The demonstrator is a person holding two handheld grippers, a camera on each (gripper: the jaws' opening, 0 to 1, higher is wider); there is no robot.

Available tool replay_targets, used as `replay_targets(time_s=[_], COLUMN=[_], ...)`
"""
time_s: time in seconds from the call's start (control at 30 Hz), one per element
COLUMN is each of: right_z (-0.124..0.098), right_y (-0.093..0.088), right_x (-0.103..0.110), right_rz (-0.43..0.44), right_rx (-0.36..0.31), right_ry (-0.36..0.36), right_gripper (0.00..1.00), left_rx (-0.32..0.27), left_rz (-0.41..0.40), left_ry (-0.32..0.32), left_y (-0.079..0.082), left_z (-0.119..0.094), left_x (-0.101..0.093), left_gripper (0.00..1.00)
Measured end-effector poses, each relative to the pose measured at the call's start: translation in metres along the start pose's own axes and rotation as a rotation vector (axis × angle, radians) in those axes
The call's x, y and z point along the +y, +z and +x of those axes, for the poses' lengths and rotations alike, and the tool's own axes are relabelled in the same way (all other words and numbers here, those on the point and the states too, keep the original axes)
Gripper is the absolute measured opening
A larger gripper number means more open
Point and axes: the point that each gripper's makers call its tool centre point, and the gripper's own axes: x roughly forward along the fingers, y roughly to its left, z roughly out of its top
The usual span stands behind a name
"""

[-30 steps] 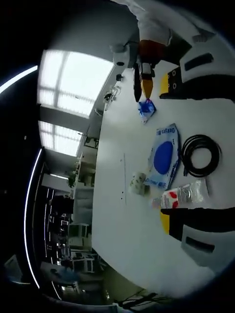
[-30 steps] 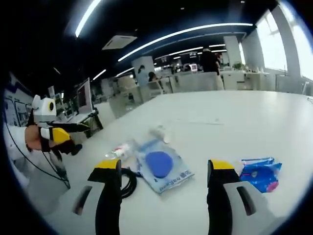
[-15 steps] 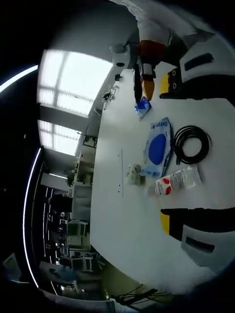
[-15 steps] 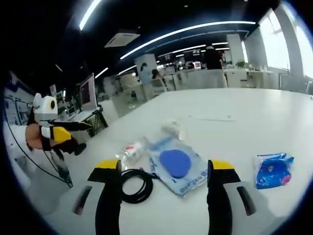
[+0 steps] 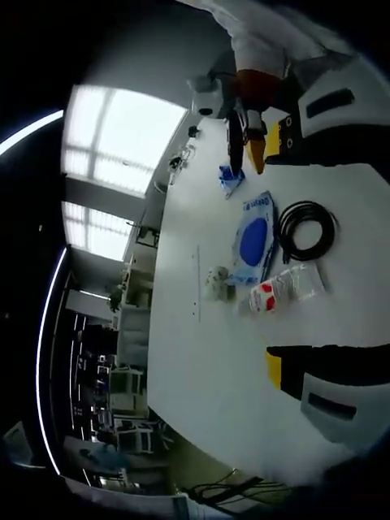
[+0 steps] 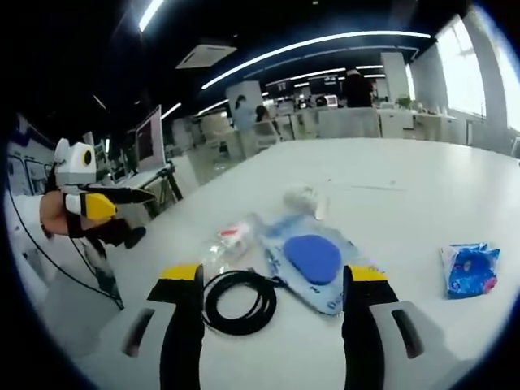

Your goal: Arrange the tabletop items into an orderly group along one side of the table until the central work area is clear of visible clutter.

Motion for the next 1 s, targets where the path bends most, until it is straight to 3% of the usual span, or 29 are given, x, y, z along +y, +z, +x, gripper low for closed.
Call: replay_targets(time_s=[0.47,1.0], right_z=[0.025,0.053], right_y=[-0.028,-0.052], right_x=[0.015,0.018], right_rz=[0.027,0.046], right_rx=[0.052,0.105], right_ry=[-0.007,-0.017], right_gripper=[0.62,0.54], left_rx=[0.016,0.040], left_rz=[-0.009,-0.019], left_ry=[-0.004,-0.021], left_y=[-0.010,-0.021], left_z=[-0.014,-0.016], left_x=[0.018,0.033], left_gripper=[0.94,0.93])
